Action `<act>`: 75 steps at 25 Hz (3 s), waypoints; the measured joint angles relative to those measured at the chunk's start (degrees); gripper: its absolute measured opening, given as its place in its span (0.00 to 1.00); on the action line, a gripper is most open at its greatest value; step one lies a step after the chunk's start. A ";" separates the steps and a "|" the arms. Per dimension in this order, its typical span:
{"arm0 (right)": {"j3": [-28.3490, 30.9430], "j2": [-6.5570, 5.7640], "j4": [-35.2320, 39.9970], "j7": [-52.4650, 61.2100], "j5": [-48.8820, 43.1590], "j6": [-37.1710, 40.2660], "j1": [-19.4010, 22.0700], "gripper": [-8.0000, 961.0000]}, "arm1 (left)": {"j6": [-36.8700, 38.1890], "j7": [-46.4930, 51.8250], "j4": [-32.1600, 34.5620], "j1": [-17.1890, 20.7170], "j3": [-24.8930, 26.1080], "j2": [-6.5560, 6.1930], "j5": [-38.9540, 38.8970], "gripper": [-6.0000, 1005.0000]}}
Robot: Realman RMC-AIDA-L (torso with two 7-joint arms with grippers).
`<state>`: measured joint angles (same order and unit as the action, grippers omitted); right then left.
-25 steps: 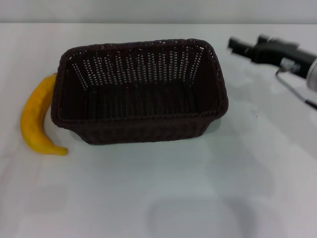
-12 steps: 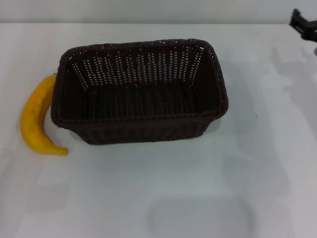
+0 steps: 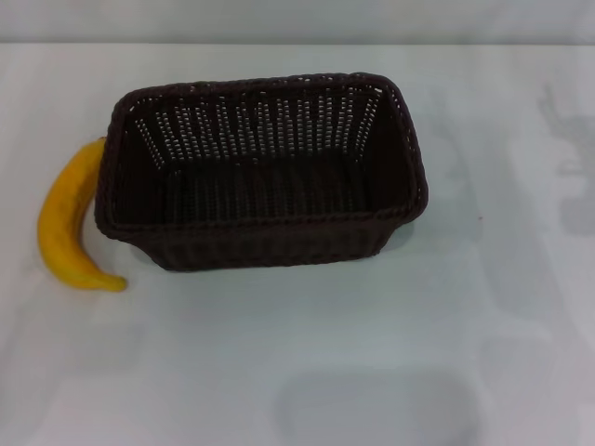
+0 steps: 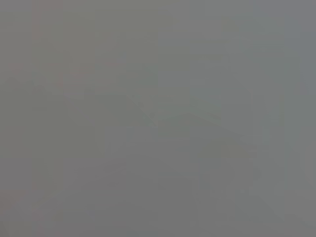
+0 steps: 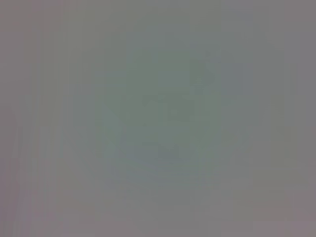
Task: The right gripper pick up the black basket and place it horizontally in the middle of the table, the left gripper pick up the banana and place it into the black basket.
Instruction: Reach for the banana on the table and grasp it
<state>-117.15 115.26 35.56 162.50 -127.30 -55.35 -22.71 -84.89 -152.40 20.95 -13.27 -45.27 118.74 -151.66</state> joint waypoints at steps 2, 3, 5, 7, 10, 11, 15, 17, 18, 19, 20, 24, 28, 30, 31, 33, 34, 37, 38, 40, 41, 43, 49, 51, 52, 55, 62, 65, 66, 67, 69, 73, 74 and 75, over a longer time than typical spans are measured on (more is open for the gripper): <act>-0.44 -0.08 -0.79 -0.04 -3.31 -0.40 0.08 0.85 | 1.50 1.02 1.60 0.01 0.02 -0.06 0.16 0.83; -0.51 -0.09 -1.10 -0.04 -4.89 -0.57 0.21 0.85 | 2.71 2.48 2.62 0.07 0.01 -0.08 0.30 0.83; -0.45 -0.09 -1.36 -0.05 -6.34 -0.85 0.50 0.85 | 4.50 5.18 4.10 0.27 -0.10 -0.14 0.66 0.83; -0.38 -0.08 -1.44 -0.05 -6.57 -0.95 0.82 0.85 | 6.36 8.90 6.28 0.74 -0.16 -0.26 2.28 0.83; -0.33 -0.07 -1.64 -0.04 -6.64 -0.94 1.09 0.85 | 11.10 17.99 13.26 2.82 -0.03 -0.41 9.50 0.83; -0.31 -0.06 -1.70 -0.03 -6.67 -0.92 1.12 0.85 | 13.18 21.77 16.11 3.59 -0.02 -0.41 12.46 0.83; -0.18 -0.04 -1.97 0.00 -6.77 -0.46 1.12 0.85 | 20.13 37.60 29.92 6.48 -0.03 -0.04 29.82 0.83; -0.26 -0.04 -2.05 0.01 -6.73 -0.15 0.93 0.85 | 21.35 44.16 35.74 7.49 -0.09 0.16 37.49 0.83; -0.27 -0.04 -2.08 0.01 -6.67 0.01 0.85 0.85 | 21.67 46.74 37.86 7.80 -0.11 0.20 40.71 0.83; -0.27 -0.04 -2.08 0.01 -6.67 0.01 0.85 0.85 | 21.88 49.58 39.78 8.05 -0.13 0.22 43.48 0.83; -0.29 -0.04 -2.07 0.02 -6.60 0.21 0.75 0.85 | 22.12 54.80 42.77 8.30 -0.13 0.21 48.61 0.83; -0.21 -0.04 -1.66 0.05 -6.60 0.39 0.77 0.85 | 22.09 73.24 51.31 8.07 -0.04 0.02 65.83 0.83; -0.22 -0.05 -1.36 0.15 -6.69 0.41 0.77 0.85 | 20.82 89.93 58.02 7.38 -0.97 0.00 82.44 0.83; -0.36 -0.10 -1.04 0.15 -6.73 0.42 0.80 0.85 | 19.71 96.18 59.84 6.99 -1.55 -0.04 88.25 0.83; -0.40 -0.12 -0.94 0.16 -6.74 0.42 0.83 0.85 | 19.22 98.69 60.31 6.71 -1.69 -0.09 90.40 0.83; -0.49 -0.17 -0.79 0.16 -6.76 0.43 0.90 0.85 | 18.43 102.29 60.44 6.07 -1.62 -0.14 93.41 0.83; -0.51 -0.17 -0.78 0.17 -6.77 0.43 0.91 0.85 | 18.09 103.54 60.37 5.60 -1.52 -0.16 94.96 0.83; -0.86 -0.12 -0.66 0.18 -6.83 0.43 0.97 0.85 | 16.73 105.24 59.41 4.03 -1.48 -0.18 98.88 0.83; -0.98 -0.12 -0.49 0.18 -6.83 0.42 1.00 0.85 | 16.08 105.52 58.69 3.18 -1.45 -0.18 100.22 0.83; -1.23 -0.12 -0.08 0.18 -6.85 0.42 1.09 0.85 | 15.02 106.10 56.83 1.26 -1.41 -0.20 102.84 0.83; -1.40 -0.13 0.06 0.18 -6.86 0.42 1.13 0.85 | 14.70 106.34 55.63 0.10 -1.33 -0.30 104.14 0.83; -1.81 -0.13 0.14 0.18 -6.88 0.41 1.16 0.85 | 14.49 106.41 53.37 -1.72 -1.26 -0.41 105.92 0.83; -2.29 -0.10 1.09 0.18 -6.92 0.27 2.18 0.85 | 14.98 104.30 49.25 -4.52 -1.29 -0.46 107.45 0.83; -2.45 -0.13 1.33 0.18 -6.91 0.22 2.37 0.85 | 15.31 103.68 48.72 -4.82 -1.36 -0.34 107.61 0.83; -2.51 -0.15 1.42 0.18 -6.91 0.20 2.41 0.85 | 15.41 103.41 48.53 -4.89 -1.38 -0.26 107.69 0.83; -2.60 -0.13 1.44 0.18 -6.91 0.13 2.46 0.85 | 15.58 103.07 48.25 -5.14 -1.50 -0.14 107.75 0.83; -3.32 -0.13 1.44 0.18 -6.91 0.03 2.50 0.85 | 16.77 102.18 45.88 -6.02 -1.80 -0.10 107.91 0.83; -3.37 -0.13 1.45 0.18 -6.91 -0.01 2.54 0.85 | 17.27 101.22 44.08 -6.58 -1.81 -0.05 107.93 0.83; -3.42 -0.13 1.44 0.19 -6.91 -0.01 2.56 0.85 | 17.57 101.00 43.48 -6.75 -1.81 -0.05 107.94 0.83; -3.53 -0.13 1.41 0.18 -6.90 -0.01 2.58 0.85 | 17.91 100.82 42.96 -6.90 -1.80 -0.04 107.95 0.83; -3.88 -0.13 1.24 0.18 -6.91 0.02 2.60 0.85 | 18.80 100.38 42.00 -7.11 -1.81 -0.05 107.96 0.83; -4.08 -0.13 1.03 0.18 -6.91 0.15 2.59 0.85 | 19.84 99.40 40.25 -7.72 -1.83 0.02 107.93 0.83; -4.11 -0.13 1.03 0.18 -6.91 0.16 2.59 0.85 | 20.06 99.20 39.74 -7.93 -1.83 0.02 107.86 0.83; -4.14 -0.13 1.02 0.18 -6.91 0.18 2.59 0.85 | 20.23 99.08 39.38 -8.10 -1.82 0.02 107.85 0.83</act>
<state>-121.29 115.13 36.58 162.68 -134.20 -55.17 -20.12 -64.66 -53.33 60.34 -21.36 -47.09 118.75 -43.81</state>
